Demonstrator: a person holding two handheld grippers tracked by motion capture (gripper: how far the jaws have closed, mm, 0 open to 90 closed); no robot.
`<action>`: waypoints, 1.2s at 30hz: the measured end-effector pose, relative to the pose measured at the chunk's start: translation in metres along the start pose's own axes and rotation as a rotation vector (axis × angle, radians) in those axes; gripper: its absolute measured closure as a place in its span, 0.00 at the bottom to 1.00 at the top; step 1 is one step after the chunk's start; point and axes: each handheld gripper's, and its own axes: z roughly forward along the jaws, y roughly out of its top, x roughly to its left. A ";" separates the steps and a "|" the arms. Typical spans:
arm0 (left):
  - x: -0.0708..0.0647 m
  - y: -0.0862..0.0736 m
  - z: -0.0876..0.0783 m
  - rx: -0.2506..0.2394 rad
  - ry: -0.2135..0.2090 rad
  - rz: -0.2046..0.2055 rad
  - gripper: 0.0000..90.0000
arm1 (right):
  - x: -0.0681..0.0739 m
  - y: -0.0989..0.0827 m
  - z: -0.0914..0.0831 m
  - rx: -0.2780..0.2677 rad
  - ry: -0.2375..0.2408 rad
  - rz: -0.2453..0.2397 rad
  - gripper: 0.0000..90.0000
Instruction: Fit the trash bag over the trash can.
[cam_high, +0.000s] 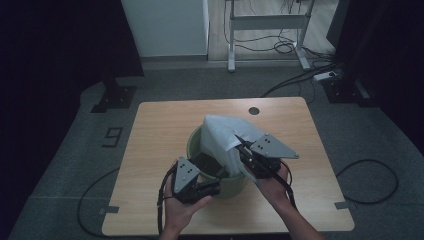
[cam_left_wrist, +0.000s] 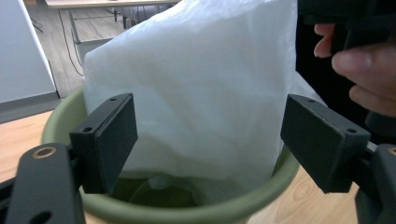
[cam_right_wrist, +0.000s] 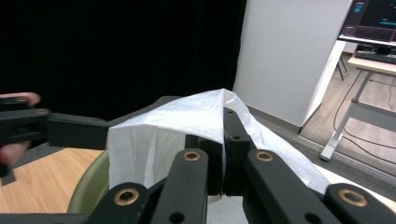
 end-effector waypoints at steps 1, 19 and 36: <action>-0.001 0.001 0.002 -0.001 0.004 0.002 0.23 | 0.001 0.000 0.000 0.000 0.003 -0.001 0.98; -0.019 0.003 0.007 -0.010 -0.017 0.042 0.32 | -0.002 -0.007 -0.003 0.008 0.029 0.007 0.97; -0.009 0.005 0.019 0.011 -0.034 0.035 0.93 | 0.003 -0.011 -0.012 -0.007 0.060 -0.015 0.62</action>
